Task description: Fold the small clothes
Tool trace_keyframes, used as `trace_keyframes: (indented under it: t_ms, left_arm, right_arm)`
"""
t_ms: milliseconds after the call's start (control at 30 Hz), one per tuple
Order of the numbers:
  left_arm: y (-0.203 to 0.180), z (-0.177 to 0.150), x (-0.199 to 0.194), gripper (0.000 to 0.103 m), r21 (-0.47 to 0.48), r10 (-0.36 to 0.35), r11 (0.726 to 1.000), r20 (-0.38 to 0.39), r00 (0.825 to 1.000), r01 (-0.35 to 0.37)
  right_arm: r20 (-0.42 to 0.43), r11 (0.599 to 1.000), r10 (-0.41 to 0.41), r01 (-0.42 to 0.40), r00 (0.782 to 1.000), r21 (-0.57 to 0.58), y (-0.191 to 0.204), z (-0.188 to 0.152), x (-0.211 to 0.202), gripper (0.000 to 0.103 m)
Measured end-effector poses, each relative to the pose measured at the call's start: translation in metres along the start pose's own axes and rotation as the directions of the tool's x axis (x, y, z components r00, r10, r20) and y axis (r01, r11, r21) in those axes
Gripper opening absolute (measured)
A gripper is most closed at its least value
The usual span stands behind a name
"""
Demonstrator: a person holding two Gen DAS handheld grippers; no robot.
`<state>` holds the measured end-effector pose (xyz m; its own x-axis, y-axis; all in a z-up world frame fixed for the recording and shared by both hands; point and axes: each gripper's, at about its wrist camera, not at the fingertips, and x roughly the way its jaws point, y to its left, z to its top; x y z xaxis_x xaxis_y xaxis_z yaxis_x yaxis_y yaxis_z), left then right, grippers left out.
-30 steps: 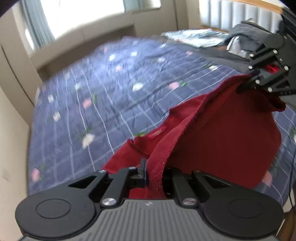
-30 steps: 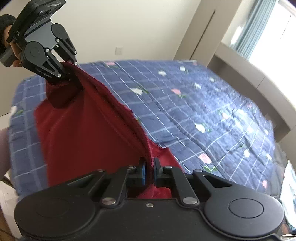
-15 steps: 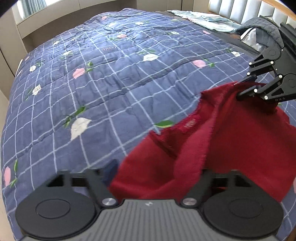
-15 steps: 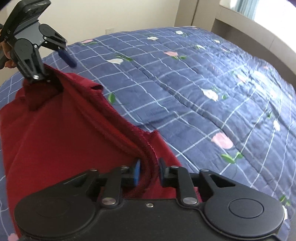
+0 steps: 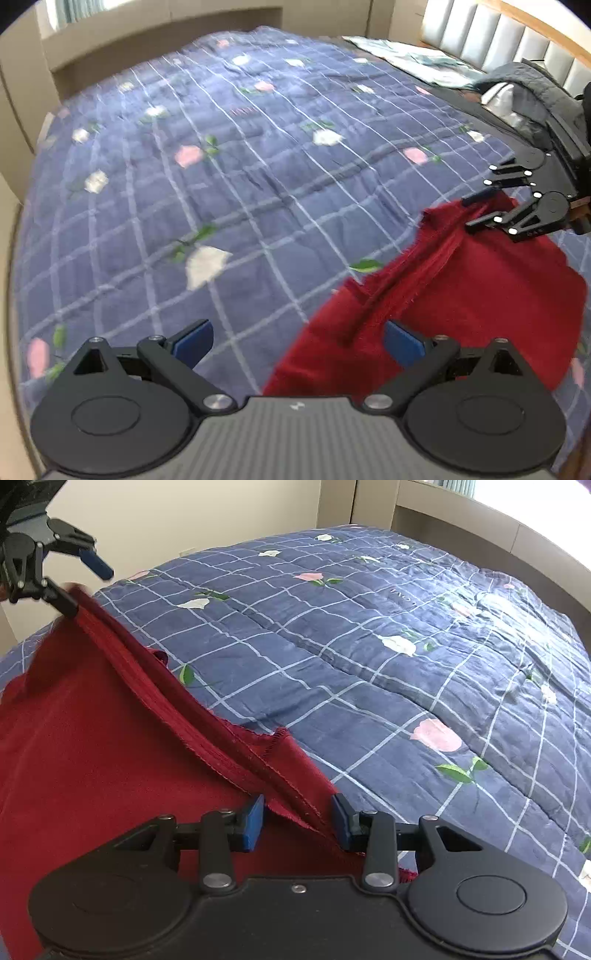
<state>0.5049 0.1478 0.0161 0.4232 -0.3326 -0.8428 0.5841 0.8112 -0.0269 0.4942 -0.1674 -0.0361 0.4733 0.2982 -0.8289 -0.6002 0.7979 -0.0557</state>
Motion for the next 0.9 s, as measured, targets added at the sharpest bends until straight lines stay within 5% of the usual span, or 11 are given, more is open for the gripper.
trace_keyframes:
  t_ms: [67, 200, 367, 567, 667, 800, 900]
  left_arm:
    - [0.007, -0.003, -0.008, 0.101, -0.026, 0.037, 0.999, 0.020, 0.999, -0.037]
    - [0.019, -0.017, -0.016, 0.101, -0.168, 0.065, 0.984, 0.017, 0.998, -0.061]
    - [-0.007, -0.051, -0.011, 0.103, -0.242, 0.125, 0.965, 0.091, 0.988, -0.100]
    - [-0.051, -0.082, 0.020, 0.103, -0.248, 0.190, 0.958, 0.170, 0.967, -0.145]
    - [-0.054, -0.086, 0.039, 0.103, -0.336, 0.258, 0.922, 0.160, 0.953, -0.193]
    - [-0.046, -0.097, 0.063, 0.103, -0.479, 0.325, 0.850, 0.145, 0.935, -0.221]
    - [-0.043, -0.101, 0.062, 0.103, -0.482, 0.332, 0.849, 0.170, 0.928, -0.216]
  right_arm:
    - [0.006, 1.000, -0.015, 0.015, 1.000, 0.009, 0.000, -0.001, -0.002, 0.045]
    - [0.079, 0.994, -0.085, 0.080, 0.993, 0.069, -0.006, -0.004, -0.018, 0.085]
    - [0.210, 0.972, -0.119, 0.072, 0.970, 0.222, -0.018, -0.027, -0.055, 0.102]
    - [0.221, 0.957, -0.214, 0.159, 0.951, 0.244, -0.004, -0.068, -0.059, 0.102]
    - [0.175, 0.917, -0.325, 0.265, 0.929, 0.298, -0.001, -0.081, -0.042, 0.102]
    - [0.186, 0.837, -0.423, 0.303, 0.887, 0.456, -0.011, -0.099, -0.027, 0.102]
    - [0.194, 0.803, -0.471, 0.328, 0.861, 0.497, -0.012, -0.102, -0.030, 0.102]
